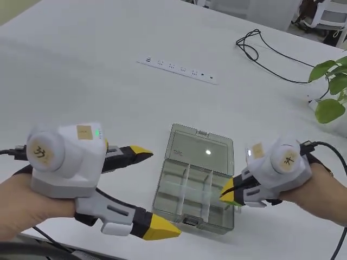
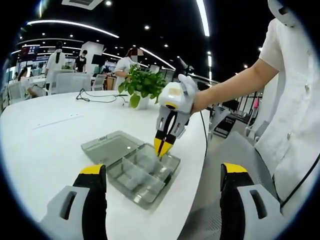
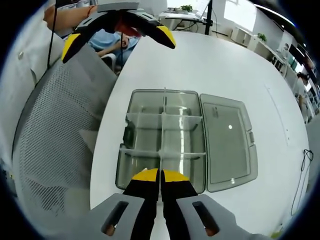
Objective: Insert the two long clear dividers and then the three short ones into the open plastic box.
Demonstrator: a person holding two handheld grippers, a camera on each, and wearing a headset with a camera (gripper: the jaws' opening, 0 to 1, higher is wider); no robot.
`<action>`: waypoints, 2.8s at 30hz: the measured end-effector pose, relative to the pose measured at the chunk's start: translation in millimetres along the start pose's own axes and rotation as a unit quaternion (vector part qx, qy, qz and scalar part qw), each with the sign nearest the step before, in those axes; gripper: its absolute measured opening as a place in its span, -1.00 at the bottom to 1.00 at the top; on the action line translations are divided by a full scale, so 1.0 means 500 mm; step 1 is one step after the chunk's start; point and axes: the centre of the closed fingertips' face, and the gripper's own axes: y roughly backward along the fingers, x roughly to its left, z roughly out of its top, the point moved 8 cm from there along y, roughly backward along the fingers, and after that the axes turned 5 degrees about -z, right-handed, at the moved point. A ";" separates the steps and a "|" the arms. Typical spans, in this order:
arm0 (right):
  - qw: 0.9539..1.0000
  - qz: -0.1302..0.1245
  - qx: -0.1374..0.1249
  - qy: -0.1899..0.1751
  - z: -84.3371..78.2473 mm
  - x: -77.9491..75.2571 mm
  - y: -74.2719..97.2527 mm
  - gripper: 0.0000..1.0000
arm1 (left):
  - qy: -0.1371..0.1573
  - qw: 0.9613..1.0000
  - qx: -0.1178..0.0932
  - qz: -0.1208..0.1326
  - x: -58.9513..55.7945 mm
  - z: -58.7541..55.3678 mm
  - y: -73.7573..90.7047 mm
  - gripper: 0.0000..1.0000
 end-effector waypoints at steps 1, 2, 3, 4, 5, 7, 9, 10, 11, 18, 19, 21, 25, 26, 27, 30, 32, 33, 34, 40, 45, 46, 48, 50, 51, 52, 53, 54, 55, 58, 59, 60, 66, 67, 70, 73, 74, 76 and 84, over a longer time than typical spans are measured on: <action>1.000 0.000 0.001 0.000 -0.001 0.000 -0.003 -0.95 | 0.000 1.000 0.000 0.000 0.000 0.000 0.000 0.93; 1.000 0.000 0.002 0.001 -0.002 -0.001 -0.004 -0.95 | 0.000 1.000 0.000 0.000 0.000 0.000 0.000 0.93; 1.000 0.000 0.003 0.001 -0.002 0.000 -0.004 -0.95 | 0.000 1.000 0.000 0.001 0.000 0.000 0.001 0.93; 1.000 0.000 0.004 0.001 -0.002 0.000 -0.005 -0.95 | 0.001 1.000 0.000 0.001 0.000 0.000 0.001 0.93; 1.000 0.000 0.004 0.002 -0.002 0.001 -0.006 -0.95 | 0.001 1.000 0.000 0.001 0.000 0.000 0.001 0.93; 1.000 0.000 0.006 0.003 -0.003 0.001 -0.008 -0.95 | 0.000 1.000 -0.001 0.001 0.000 0.001 0.002 0.94; 1.000 -0.001 0.008 0.005 -0.003 0.001 -0.009 -0.95 | 0.000 1.000 -0.001 0.001 0.000 0.001 0.002 0.93; 1.000 -0.001 0.008 0.006 -0.003 0.001 -0.009 -0.95 | 0.000 1.000 0.000 0.001 0.001 0.001 0.002 0.93; 1.000 -0.002 0.008 0.006 -0.003 0.001 -0.009 -0.95 | 0.000 1.000 -0.001 0.001 0.001 0.001 0.002 0.94; 1.000 -0.002 0.008 0.005 -0.003 0.002 -0.009 -0.94 | -0.001 1.000 0.001 0.000 0.000 0.000 0.001 0.94; 1.000 -0.003 0.008 0.006 -0.003 0.002 -0.009 -0.94 | -0.001 1.000 0.001 0.000 -0.001 0.000 0.001 0.94; 1.000 -0.004 0.008 0.005 -0.004 0.002 -0.009 -0.94 | -0.001 1.000 0.001 0.000 -0.001 0.000 0.001 0.94; 1.000 -0.006 0.004 -0.001 -0.003 0.003 -0.005 -0.90 | 0.000 1.000 0.002 0.003 0.000 -0.001 0.002 0.95; 1.000 -0.007 0.003 -0.003 -0.003 0.003 -0.003 -0.88 | 0.001 1.000 0.002 0.003 0.001 -0.002 0.002 0.95; 1.000 -0.009 0.001 -0.004 -0.004 0.003 0.000 -0.87 | 0.001 1.000 0.002 0.003 0.001 -0.002 0.003 0.95; 1.000 -0.014 -0.009 -0.020 -0.003 0.002 0.013 -0.83 | 0.001 1.000 0.004 0.003 0.001 -0.004 0.004 0.96; 0.999 -0.021 -0.018 -0.032 -0.004 0.002 0.024 -0.79 | 0.001 1.000 0.005 0.004 0.001 -0.005 0.006 0.96; 0.999 -0.022 -0.019 -0.035 -0.004 0.001 0.026 -0.78 | 0.002 1.000 0.006 0.004 0.002 -0.006 0.007 0.96; 0.998 -0.029 -0.023 -0.045 -0.006 0.001 0.033 -0.75 | 0.002 1.000 0.006 0.004 0.002 -0.006 0.008 0.97; 0.994 -0.054 -0.049 -0.080 -0.015 0.007 0.070 -0.66 | 0.004 1.000 0.008 0.010 0.007 -0.012 0.018 1.00; 0.990 -0.072 -0.068 -0.105 -0.029 0.021 0.104 -0.56 | 0.002 1.000 0.015 0.016 0.012 -0.016 0.027 1.00; 0.989 -0.075 -0.069 -0.109 -0.033 0.023 0.108 -0.55 | 0.003 1.000 0.016 0.016 0.013 -0.016 0.029 1.00; 0.987 -0.083 -0.072 -0.117 -0.041 0.028 0.117 -0.51 | 0.003 1.000 0.018 0.018 0.015 -0.017 0.032 1.00; 0.984 -0.092 -0.078 -0.131 -0.052 0.036 0.128 -0.46 | 0.002 1.000 0.020 0.020 0.016 -0.017 0.035 1.00; 0.983 -0.095 -0.079 -0.136 -0.056 0.039 0.132 -0.44 | 0.001 1.000 0.021 0.021 0.017 -0.018 0.036 1.00; 0.981 -0.101 -0.083 -0.142 -0.064 0.042 0.136 -0.42 | 0.001 1.000 0.022 0.022 0.017 -0.018 0.037 1.00; 0.980 -0.104 -0.084 -0.145 -0.066 0.043 0.138 -0.40 | 0.001 0.999 0.023 0.023 0.018 -0.019 0.038 1.00; 0.978 -0.108 -0.089 -0.154 -0.072 0.047 0.141 -0.37 | 0.001 0.999 0.025 0.023 0.018 -0.020 0.039 1.00; 0.977 -0.111 -0.092 -0.159 -0.076 0.051 0.144 -0.35 | -0.001 0.999 0.028 0.024 0.018 -0.021 0.040 1.00; 0.971 -0.126 -0.101 -0.176 -0.091 0.061 0.151 -0.25 | -0.002 0.999 0.033 0.027 0.021 -0.023 0.043 1.00; 0.968 -0.132 -0.104 -0.184 -0.098 0.064 0.153 -0.22 | -0.003 0.999 0.033 0.029 0.022 -0.024 0.043 1.00; 0.966 -0.136 -0.108 -0.192 -0.105 0.068 0.154 -0.19 | -0.001 0.999 0.033 0.030 0.022 -0.024 0.044 1.00; 0.952 -0.155 -0.130 -0.231 -0.131 0.084 0.161 -0.04 | -0.002 0.999 0.041 0.033 0.023 -0.028 0.045 1.00; 0.948 -0.161 -0.135 -0.239 -0.137 0.087 0.162 -0.01 | -0.002 0.999 0.041 0.034 0.023 -0.028 0.046 1.00; 0.942 -0.169 -0.147 -0.250 -0.146 0.092 0.164 0.07 | -0.002 0.998 0.041 0.037 0.024 -0.028 0.046 1.00; 0.938 -0.171 -0.153 -0.261 -0.153 0.099 0.161 0.11 | -0.002 0.998 0.042 0.038 0.023 -0.028 0.045 1.00; 0.936 -0.171 -0.154 -0.264 -0.154 0.100 0.160 0.14 | -0.003 0.998 0.042 0.038 0.023 -0.029 0.045 1.00; 0.934 -0.172 -0.157 -0.271 -0.160 0.104 0.156 0.18 | -0.003 0.998 0.041 0.037 0.022 -0.029 0.044 1.00; 0.930 -0.171 -0.160 -0.282 -0.168 0.118 0.148 0.26 | -0.002 0.998 0.048 0.035 0.017 -0.038 0.042 1.00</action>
